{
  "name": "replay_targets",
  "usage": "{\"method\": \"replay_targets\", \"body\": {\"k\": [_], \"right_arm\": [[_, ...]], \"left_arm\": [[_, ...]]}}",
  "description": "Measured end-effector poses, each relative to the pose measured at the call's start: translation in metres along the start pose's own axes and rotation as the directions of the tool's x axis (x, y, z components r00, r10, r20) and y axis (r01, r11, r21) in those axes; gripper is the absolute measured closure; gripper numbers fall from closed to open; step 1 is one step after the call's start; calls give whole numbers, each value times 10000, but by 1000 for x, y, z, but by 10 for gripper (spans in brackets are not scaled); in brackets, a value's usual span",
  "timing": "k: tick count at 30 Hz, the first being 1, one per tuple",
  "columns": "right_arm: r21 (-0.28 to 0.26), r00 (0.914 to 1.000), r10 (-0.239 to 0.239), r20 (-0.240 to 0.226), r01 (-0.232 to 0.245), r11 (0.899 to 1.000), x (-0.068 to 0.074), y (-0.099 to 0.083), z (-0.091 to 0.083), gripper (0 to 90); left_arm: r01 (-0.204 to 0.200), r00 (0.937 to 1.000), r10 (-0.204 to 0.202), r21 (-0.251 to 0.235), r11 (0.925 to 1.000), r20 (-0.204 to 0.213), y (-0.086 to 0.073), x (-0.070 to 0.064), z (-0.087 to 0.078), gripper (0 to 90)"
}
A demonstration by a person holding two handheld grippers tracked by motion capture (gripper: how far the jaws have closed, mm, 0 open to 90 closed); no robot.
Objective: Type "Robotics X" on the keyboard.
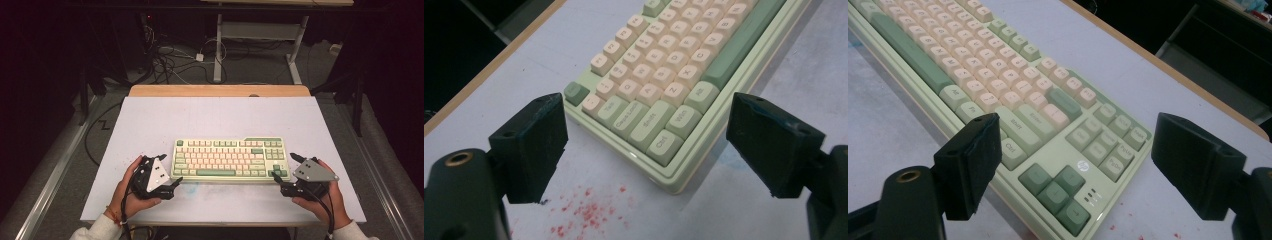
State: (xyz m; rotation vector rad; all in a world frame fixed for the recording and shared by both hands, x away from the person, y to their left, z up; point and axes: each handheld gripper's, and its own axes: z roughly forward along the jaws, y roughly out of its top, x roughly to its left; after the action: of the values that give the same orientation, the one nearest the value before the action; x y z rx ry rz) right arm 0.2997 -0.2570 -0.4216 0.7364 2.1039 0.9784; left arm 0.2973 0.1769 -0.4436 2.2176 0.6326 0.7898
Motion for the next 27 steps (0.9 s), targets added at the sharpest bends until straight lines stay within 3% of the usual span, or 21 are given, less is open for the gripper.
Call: {"method": "replay_targets", "body": {"k": [14,27], "right_arm": [[219,9981,525,329,-532,9983,-10,-20,-8,205],[286,9922,1037,697,-1059,9940,-19,-41,-15,194]], "left_arm": [[494,9988,-492,308,9983,-58,-23,10,-5,157],[1070,9943,-1068,710,9917,-65,-42,16,-6,156]]}}
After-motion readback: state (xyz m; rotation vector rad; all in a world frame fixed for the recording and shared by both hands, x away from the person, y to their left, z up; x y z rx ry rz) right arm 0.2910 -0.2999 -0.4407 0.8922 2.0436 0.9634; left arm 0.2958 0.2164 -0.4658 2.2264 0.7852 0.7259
